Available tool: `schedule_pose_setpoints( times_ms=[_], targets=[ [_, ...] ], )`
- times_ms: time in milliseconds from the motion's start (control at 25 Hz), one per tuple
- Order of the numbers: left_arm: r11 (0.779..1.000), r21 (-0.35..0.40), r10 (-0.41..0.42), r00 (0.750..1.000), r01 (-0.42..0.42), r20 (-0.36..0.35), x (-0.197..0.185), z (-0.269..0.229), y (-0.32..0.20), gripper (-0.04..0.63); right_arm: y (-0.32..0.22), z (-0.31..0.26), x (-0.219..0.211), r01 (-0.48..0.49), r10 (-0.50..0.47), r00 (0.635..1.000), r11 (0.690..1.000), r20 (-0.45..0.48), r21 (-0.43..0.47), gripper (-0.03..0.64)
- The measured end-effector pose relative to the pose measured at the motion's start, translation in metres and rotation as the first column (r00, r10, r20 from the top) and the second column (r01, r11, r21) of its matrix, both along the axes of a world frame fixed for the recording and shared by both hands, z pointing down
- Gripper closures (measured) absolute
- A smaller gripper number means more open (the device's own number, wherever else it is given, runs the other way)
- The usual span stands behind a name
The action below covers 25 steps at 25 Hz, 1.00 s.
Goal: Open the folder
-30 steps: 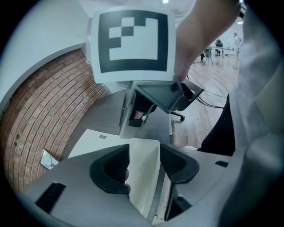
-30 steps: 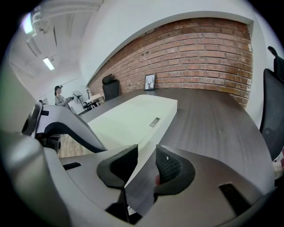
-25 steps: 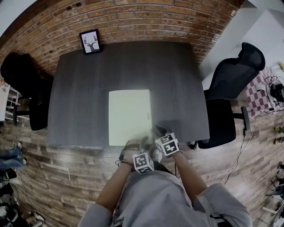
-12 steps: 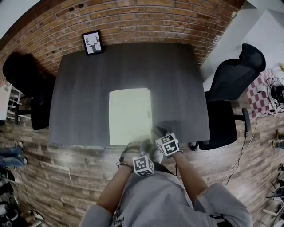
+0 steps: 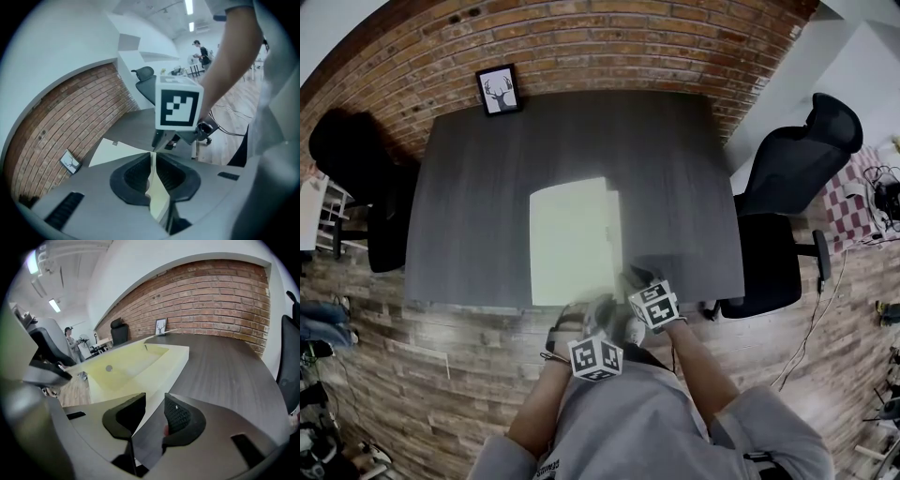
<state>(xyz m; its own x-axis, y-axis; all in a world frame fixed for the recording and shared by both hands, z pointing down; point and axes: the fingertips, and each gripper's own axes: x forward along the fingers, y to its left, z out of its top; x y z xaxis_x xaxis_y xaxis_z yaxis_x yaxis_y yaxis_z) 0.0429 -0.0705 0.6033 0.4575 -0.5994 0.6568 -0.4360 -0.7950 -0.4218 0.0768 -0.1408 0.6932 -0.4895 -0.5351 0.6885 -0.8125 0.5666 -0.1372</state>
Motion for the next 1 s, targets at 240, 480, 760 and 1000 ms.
schedule_pose_setpoints(
  times_ms=[240,480,760,1000],
  targets=[
    [0.985,0.039,-0.162,0.975,0.17,-0.149,-0.028,-0.047,-0.006,0.572,0.0,0.001,-0.001,0.008,-0.008,1.0,1.0,-0.003,0.001,0.52],
    [0.924,0.078,-0.335,0.893,0.373,-0.301,-0.077,-0.088,-0.01,0.586,0.0,-0.001,-0.003,0.022,-0.022,0.999,1.0,-0.024,0.003,0.52],
    [0.753,-0.02,-0.572,0.639,0.658,-0.514,-0.164,-0.122,-0.014,0.591,0.002,0.0,-0.004,0.02,-0.02,0.998,1.0,-0.06,0.001,0.52],
    [0.583,-0.053,-0.703,0.471,0.81,-0.533,-0.249,-0.121,-0.01,0.592,0.003,0.0,-0.006,0.025,-0.025,0.995,1.0,-0.097,-0.004,0.52]
  ],
)
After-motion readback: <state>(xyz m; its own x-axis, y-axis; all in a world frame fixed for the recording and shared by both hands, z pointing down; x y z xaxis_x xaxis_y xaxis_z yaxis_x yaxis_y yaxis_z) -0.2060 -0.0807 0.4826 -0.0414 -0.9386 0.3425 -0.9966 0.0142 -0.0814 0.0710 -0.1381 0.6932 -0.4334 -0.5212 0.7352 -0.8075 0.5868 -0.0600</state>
